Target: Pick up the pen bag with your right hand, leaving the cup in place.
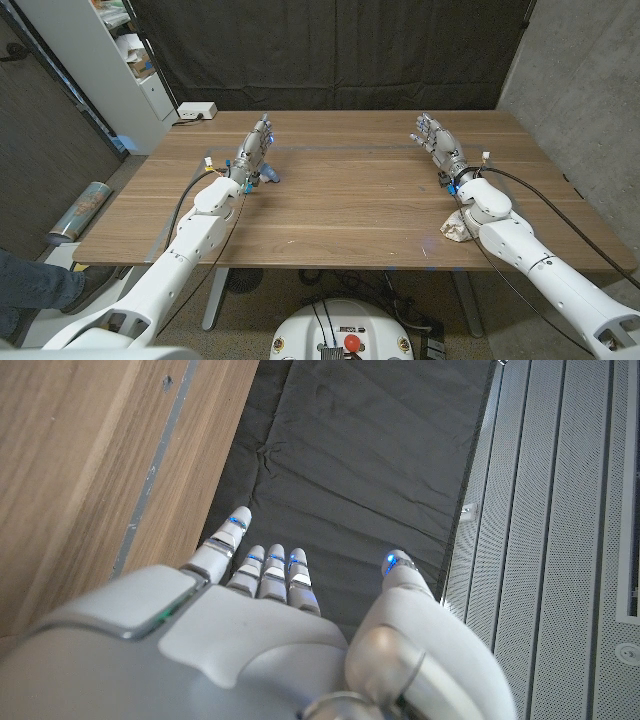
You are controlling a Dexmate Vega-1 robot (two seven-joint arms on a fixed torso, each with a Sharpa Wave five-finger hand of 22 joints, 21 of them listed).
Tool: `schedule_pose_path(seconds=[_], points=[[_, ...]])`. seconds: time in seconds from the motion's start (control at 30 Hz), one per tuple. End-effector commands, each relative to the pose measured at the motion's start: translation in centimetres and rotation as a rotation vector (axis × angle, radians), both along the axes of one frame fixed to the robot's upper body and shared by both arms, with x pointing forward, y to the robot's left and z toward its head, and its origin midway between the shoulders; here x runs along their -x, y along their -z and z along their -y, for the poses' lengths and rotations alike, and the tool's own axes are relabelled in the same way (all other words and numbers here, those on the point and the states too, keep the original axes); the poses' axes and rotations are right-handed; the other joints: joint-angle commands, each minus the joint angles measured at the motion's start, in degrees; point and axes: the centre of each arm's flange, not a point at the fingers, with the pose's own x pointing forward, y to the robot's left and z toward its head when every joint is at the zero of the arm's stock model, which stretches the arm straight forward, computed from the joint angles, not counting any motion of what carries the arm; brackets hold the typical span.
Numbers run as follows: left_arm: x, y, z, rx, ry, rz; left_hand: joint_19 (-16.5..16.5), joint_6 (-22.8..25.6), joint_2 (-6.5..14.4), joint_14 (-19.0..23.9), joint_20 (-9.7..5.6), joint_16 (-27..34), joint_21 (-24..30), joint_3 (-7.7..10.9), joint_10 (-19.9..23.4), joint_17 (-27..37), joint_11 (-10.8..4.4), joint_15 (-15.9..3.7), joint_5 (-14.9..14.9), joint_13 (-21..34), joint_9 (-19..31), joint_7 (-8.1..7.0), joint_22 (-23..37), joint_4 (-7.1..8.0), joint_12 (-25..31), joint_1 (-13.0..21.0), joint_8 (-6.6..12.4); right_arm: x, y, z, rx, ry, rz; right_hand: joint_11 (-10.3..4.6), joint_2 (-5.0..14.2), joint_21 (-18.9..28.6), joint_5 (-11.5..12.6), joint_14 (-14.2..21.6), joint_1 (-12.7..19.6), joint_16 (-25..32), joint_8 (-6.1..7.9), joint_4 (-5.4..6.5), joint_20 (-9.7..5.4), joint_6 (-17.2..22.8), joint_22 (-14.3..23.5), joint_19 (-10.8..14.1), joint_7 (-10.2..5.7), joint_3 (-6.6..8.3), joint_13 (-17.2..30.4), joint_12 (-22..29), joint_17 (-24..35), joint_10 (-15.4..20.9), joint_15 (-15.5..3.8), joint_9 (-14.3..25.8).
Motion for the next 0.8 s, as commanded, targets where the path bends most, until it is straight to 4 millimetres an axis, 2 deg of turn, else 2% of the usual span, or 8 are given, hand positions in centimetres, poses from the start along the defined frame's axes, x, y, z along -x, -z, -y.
schedule_pose_path(seconds=[0.03,0.43,0.8], points=[[0.3,-0.1,0.4,-0.007,-0.004,0.003,-1.7,-0.1,0.3,-2.5,0.26,0.3,-0.1,0.12,-0.5,0.2,-0.26,-0.03,0.1,-0.1,0.2,-0.43,0.2,-0.11,0.2,0.4,0.2,1.3,-0.5,1.3,0.034,0.004,0.025,-0.25,-0.1,0.2,0.4,0.5,0.3,0.2,0.1,-0.19,-0.1,-0.1,0.2,0.7,-0.31,0.07,0.3,0.2,0.0,0.5,-0.01,0.3],[0.9,-0.4,0.8,-0.04,-0.023,0.01,-1.8,-0.1,0.5,-2.6,0.35,0.3,-0.1,0.17,-0.6,0.2,-0.27,-0.06,0.1,-0.1,0.2,-0.51,0.2,-0.2,0.2,0.6,0.2,1.8,-0.6,2.3,0.064,0.006,0.032,-0.33,-0.1,0.3,0.4,0.8,0.3,0.3,0.14,-0.25,0.02,0.0,0.2,1.0,-0.44,0.03,0.3,0.3,-0.1,0.6,0.0,0.3],[0.6,-0.1,0.8,-0.047,-0.017,-0.006,-1.8,-0.1,0.6,-2.6,0.33,0.3,0.0,0.19,-0.5,0.2,-0.35,-0.06,0.0,-0.1,0.2,-0.45,0.2,-0.29,0.2,0.7,0.22,2.4,-1.1,3.1,0.09,0.021,0.04,-0.31,-0.09,0.3,0.4,0.9,0.3,0.3,0.19,-0.27,-0.01,0.1,0.2,1.1,-0.58,-0.01,0.3,0.3,-0.1,0.8,0.05,0.3]])
